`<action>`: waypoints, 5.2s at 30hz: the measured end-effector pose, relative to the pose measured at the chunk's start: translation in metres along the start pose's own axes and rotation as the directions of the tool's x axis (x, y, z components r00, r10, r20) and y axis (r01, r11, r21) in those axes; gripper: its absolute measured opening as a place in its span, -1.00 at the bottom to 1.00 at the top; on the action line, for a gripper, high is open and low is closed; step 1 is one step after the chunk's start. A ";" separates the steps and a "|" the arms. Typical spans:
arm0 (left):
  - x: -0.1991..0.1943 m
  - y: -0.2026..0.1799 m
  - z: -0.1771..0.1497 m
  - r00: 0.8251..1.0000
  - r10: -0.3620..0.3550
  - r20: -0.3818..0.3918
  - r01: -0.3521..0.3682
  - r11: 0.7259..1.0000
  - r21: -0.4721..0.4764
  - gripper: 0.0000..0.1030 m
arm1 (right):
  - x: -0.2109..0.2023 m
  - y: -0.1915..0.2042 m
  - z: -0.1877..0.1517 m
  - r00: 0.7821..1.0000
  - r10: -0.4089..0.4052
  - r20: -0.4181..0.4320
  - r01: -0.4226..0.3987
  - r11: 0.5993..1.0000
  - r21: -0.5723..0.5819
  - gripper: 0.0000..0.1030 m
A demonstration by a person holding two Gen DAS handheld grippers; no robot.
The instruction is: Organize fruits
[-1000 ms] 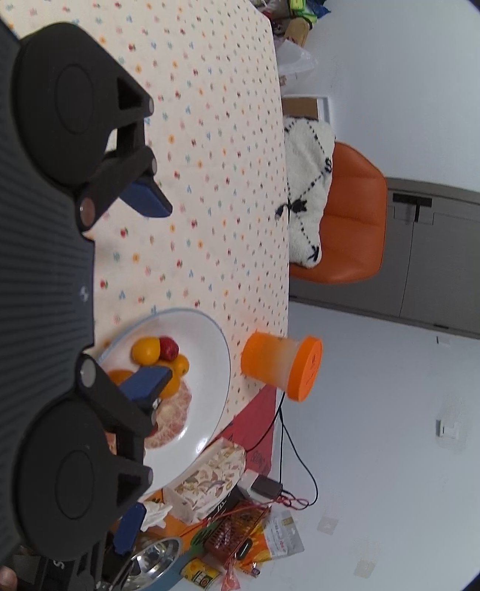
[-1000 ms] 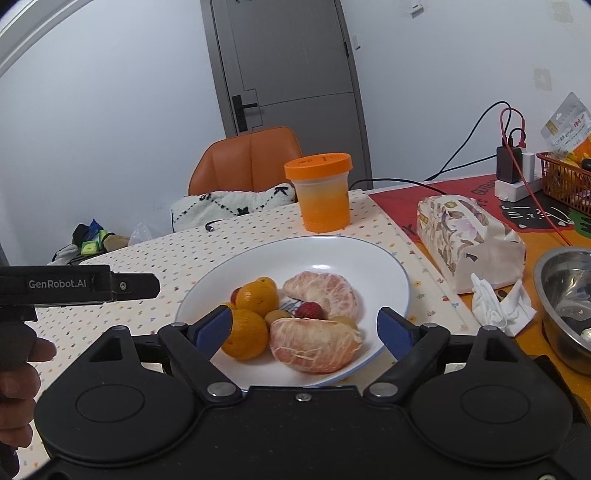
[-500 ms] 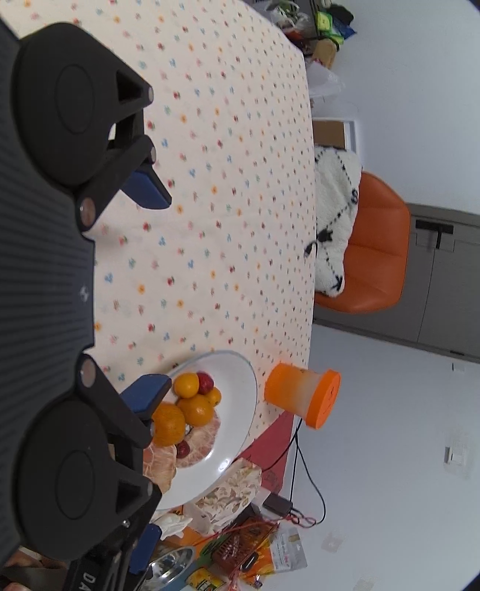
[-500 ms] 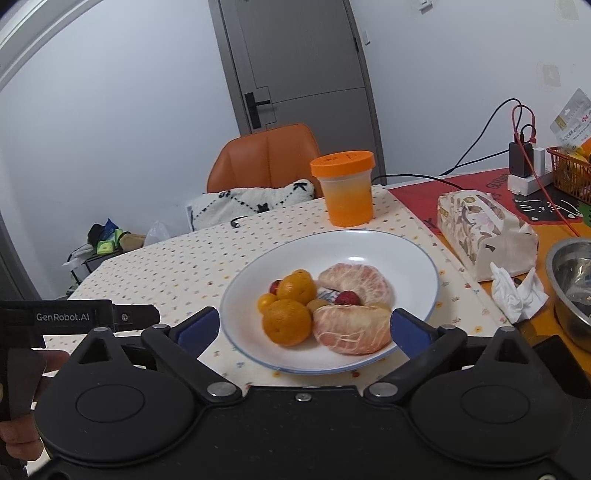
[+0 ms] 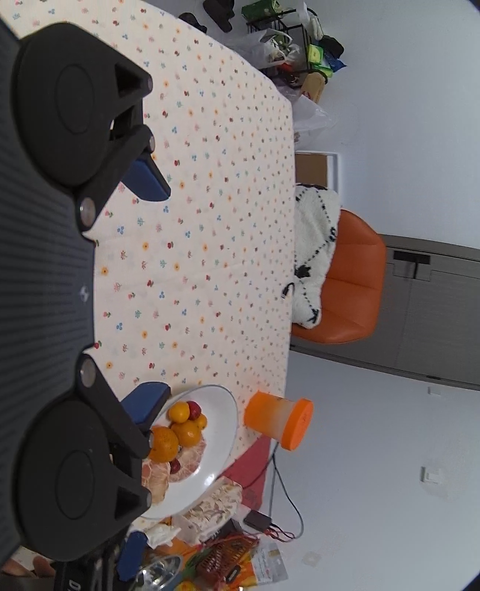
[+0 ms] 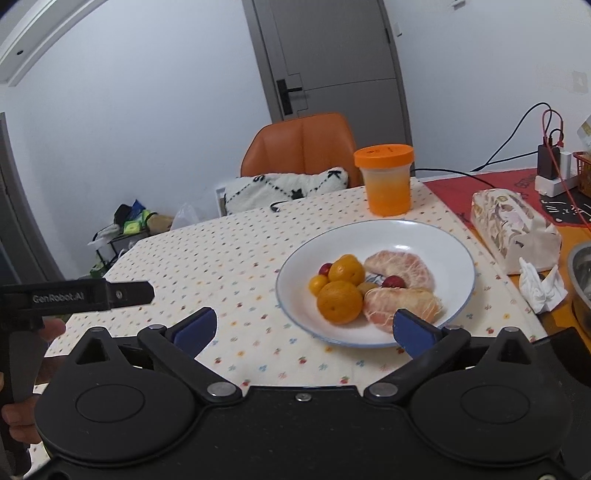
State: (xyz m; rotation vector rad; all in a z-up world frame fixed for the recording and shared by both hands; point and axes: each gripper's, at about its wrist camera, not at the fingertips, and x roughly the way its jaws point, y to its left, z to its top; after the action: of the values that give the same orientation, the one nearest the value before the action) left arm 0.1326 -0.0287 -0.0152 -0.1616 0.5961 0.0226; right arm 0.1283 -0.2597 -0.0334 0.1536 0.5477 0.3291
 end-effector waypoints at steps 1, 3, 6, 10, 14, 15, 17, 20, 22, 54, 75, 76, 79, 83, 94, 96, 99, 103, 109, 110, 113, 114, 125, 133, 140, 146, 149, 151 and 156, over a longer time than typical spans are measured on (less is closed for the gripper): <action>-0.004 0.001 0.000 1.000 0.007 0.015 -0.007 1.000 -0.003 1.00 | -0.002 0.002 0.000 1.000 0.001 -0.001 -0.001 1.000 -0.003 1.00; -0.012 0.004 -0.001 0.999 0.015 0.038 -0.015 1.000 -0.004 1.00 | -0.005 0.007 0.000 1.000 0.008 -0.003 -0.008 1.000 -0.014 1.00; -0.024 0.009 0.001 0.998 0.025 0.062 -0.025 1.000 -0.007 1.00 | -0.011 0.013 0.001 1.000 0.021 0.001 -0.021 0.999 -0.031 1.00; -0.039 0.015 0.003 0.996 0.039 0.084 -0.039 0.999 -0.006 1.00 | -0.018 0.017 0.002 0.999 0.040 -0.005 -0.041 0.999 -0.031 1.00; -0.052 0.021 0.003 0.995 0.048 0.093 -0.048 0.999 -0.003 1.00 | -0.023 0.023 0.001 0.998 0.059 -0.025 -0.060 0.997 -0.040 1.00; -0.055 0.022 0.003 0.994 0.050 0.094 -0.050 0.999 -0.002 1.00 | -0.025 0.024 0.002 0.998 0.063 -0.028 -0.064 0.997 -0.041 1.00; -0.061 0.024 0.004 0.994 0.055 0.097 -0.055 0.998 -0.002 1.00 | -0.029 0.026 0.003 0.997 0.068 -0.028 -0.069 0.996 -0.048 1.00; -0.070 0.028 0.006 0.994 0.054 0.094 -0.054 0.999 -0.005 1.00 | -0.037 0.028 0.006 0.997 0.071 -0.022 -0.072 0.996 -0.055 1.00; -0.079 0.030 0.007 0.993 0.062 0.104 -0.063 0.998 0.008 1.00 | -0.042 0.029 0.008 0.997 0.074 -0.025 -0.075 0.995 -0.063 1.00; -0.166 0.063 -0.016 0.981 0.120 0.154 -0.118 0.993 -0.020 1.00 | -0.113 0.035 0.010 0.986 0.156 -0.052 -0.159 0.986 -0.043 1.00; -0.159 0.062 -0.039 0.991 0.126 0.055 -0.126 0.992 0.012 1.00 | -0.112 0.042 -0.010 0.986 0.150 -0.067 -0.152 0.988 -0.021 1.00; -0.159 0.062 -0.038 0.991 0.124 0.055 -0.125 0.992 0.010 1.00 | -0.112 0.042 -0.010 0.987 0.149 -0.067 -0.151 0.988 -0.023 1.00; -0.160 0.062 -0.039 0.991 0.123 0.057 -0.124 0.992 0.011 1.00 | -0.113 0.042 -0.010 0.987 0.146 -0.063 -0.148 0.989 -0.024 1.00; -0.159 0.061 -0.039 0.991 0.124 0.055 -0.125 0.992 0.011 1.00 | -0.113 0.040 -0.009 0.987 0.147 -0.059 -0.149 0.989 -0.024 1.00; -0.158 0.063 -0.040 0.991 0.128 0.046 -0.128 0.992 0.005 1.00 | -0.112 0.044 -0.011 0.986 0.151 -0.068 -0.153 0.988 -0.033 1.00; -0.158 0.063 -0.039 0.991 0.129 0.047 -0.129 0.992 0.006 1.00 | -0.112 0.045 -0.011 0.986 0.152 -0.068 -0.154 0.987 -0.035 1.00; -0.159 0.065 -0.039 0.990 0.134 0.051 -0.134 0.991 0.001 1.00 | -0.112 0.046 -0.011 0.986 0.153 -0.067 -0.156 0.987 -0.037 1.00; -0.159 0.068 -0.037 0.989 0.135 0.052 -0.135 0.991 -0.004 1.00 | -0.112 0.046 -0.012 0.986 0.154 -0.068 -0.157 0.987 -0.039 1.00; -0.159 0.069 -0.037 0.990 0.134 0.050 -0.134 0.991 -0.003 1.00 | -0.113 0.048 -0.012 0.986 0.157 -0.064 -0.160 0.986 -0.045 1.00; -0.159 0.069 -0.037 0.990 0.133 0.049 -0.133 0.991 -0.002 1.00 | -0.112 0.048 -0.012 0.986 0.156 -0.065 -0.159 0.986 -0.046 1.00; -0.160 0.069 -0.037 0.990 0.133 0.049 -0.133 0.991 -0.001 1.00 | -0.112 0.047 -0.012 0.986 0.156 -0.067 -0.159 0.986 -0.043 1.00; -0.159 0.069 -0.037 0.990 0.132 0.050 -0.132 0.991 -0.001 1.00 | -0.111 0.047 -0.012 0.986 0.155 -0.066 -0.158 0.987 -0.043 1.00; -0.158 0.068 -0.038 0.990 0.130 0.046 -0.130 0.992 -0.001 1.00 | -0.111 0.046 -0.012 0.985 0.158 -0.066 -0.161 0.986 -0.042 1.00; -0.158 0.068 -0.039 0.991 0.126 0.044 -0.126 0.992 -0.004 1.00 | -0.111 0.047 -0.012 0.986 0.156 -0.063 -0.159 0.986 -0.046 1.00; -0.160 0.068 -0.038 0.990 0.130 0.051 -0.130 0.992 -0.003 1.00 | -0.111 0.048 -0.013 0.986 0.156 -0.063 -0.159 0.986 -0.045 1.00; -0.160 0.068 -0.039 0.990 0.130 0.047 -0.130 0.992 -0.003 1.00 | -0.111 0.048 -0.011 0.986 0.155 -0.061 -0.158 0.986 -0.047 1.00; -0.160 0.068 -0.039 0.990 0.129 0.048 -0.129 0.992 -0.002 1.00 | -0.111 0.048 -0.011 0.986 0.154 -0.063 -0.158 0.986 -0.049 1.00; -0.160 0.068 -0.040 0.991 0.126 0.048 -0.126 0.992 0.001 1.00 | -0.110 0.048 -0.011 0.986 0.154 -0.065 -0.157 0.986 -0.051 1.00; -0.158 0.067 -0.041 0.991 0.125 0.044 -0.125 0.992 0.007 1.00 | -0.110 0.047 -0.012 0.987 0.149 -0.065 -0.153 0.987 -0.049 1.00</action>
State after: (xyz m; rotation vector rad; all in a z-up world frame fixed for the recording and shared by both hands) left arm -0.0256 0.0353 0.0305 -0.1141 0.5621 0.1445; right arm 0.0208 -0.2529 0.0209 0.1337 0.5884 0.4970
